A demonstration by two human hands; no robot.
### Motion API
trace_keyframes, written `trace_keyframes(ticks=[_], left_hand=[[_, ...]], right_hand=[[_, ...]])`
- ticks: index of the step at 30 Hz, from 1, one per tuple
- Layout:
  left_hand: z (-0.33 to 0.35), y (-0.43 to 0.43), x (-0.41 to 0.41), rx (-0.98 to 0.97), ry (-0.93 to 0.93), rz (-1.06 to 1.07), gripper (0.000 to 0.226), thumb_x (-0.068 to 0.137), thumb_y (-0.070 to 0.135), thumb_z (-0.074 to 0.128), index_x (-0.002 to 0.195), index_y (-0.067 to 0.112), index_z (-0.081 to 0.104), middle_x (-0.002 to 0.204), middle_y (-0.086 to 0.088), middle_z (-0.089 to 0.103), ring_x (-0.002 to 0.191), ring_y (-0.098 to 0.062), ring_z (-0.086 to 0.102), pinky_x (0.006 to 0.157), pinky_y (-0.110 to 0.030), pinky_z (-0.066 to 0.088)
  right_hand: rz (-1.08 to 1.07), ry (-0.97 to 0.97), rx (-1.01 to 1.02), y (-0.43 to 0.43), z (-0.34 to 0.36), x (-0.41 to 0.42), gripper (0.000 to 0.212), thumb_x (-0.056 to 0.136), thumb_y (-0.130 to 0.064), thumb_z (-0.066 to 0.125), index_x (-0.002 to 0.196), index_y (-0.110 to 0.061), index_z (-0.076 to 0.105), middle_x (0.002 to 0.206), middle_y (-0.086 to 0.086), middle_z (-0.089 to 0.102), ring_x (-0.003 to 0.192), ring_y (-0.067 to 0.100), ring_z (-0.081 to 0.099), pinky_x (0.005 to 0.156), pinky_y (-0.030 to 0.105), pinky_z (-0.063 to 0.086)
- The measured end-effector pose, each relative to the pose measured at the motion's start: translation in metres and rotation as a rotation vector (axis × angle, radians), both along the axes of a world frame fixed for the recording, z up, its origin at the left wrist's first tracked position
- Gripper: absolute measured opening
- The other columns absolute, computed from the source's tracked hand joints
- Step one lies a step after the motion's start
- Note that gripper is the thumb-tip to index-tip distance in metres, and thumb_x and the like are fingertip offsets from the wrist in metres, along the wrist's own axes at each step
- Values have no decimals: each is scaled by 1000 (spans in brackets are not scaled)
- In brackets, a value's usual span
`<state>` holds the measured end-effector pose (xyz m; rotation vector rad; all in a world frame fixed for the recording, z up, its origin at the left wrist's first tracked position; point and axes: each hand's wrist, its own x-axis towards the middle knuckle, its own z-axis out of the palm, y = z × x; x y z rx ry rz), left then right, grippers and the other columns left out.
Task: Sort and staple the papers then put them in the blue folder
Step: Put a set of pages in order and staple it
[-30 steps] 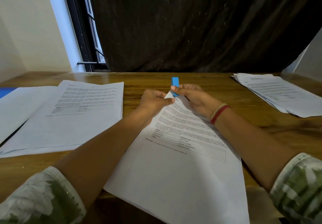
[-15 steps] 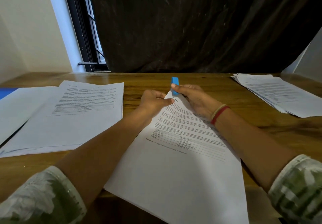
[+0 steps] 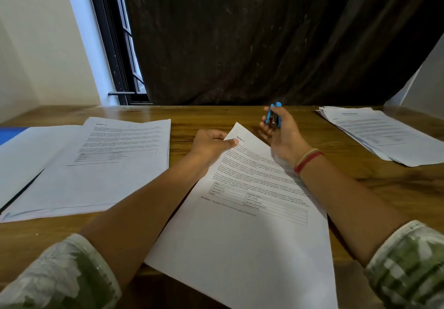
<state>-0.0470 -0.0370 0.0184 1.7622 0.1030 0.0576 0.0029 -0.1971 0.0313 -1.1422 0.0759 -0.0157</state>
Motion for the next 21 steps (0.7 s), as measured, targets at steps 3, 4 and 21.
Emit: trace_keyframes(ticks=[3, 4, 21], left_hand=[[1, 0, -1, -20, -8, 9, 18, 84, 20, 73, 98, 9, 69, 85, 6, 72, 55, 4, 66, 37, -10, 42], [2, 0, -2, -29, -11, 11, 18, 85, 19, 73, 99, 9, 69, 84, 7, 71, 55, 4, 66, 37, -10, 42], [6, 14, -2, -174, -53, 132, 5, 88, 23, 69, 87, 20, 66, 89, 10, 70, 76, -6, 66, 47, -13, 44]], right_hand=[[-68, -27, -294, -1, 3, 3, 24, 92, -41, 62, 105, -20, 58, 82, -1, 57, 72, 9, 54, 78, 24, 48], [-79, -31, -337, 0, 3, 5, 30, 91, -42, 63, 110, -20, 57, 84, 0, 57, 72, 9, 54, 78, 23, 48], [-177, -352, -994, -14, -5, 12, 44, 96, -46, 52, 120, -9, 58, 100, 2, 57, 89, 16, 53, 71, 27, 40]])
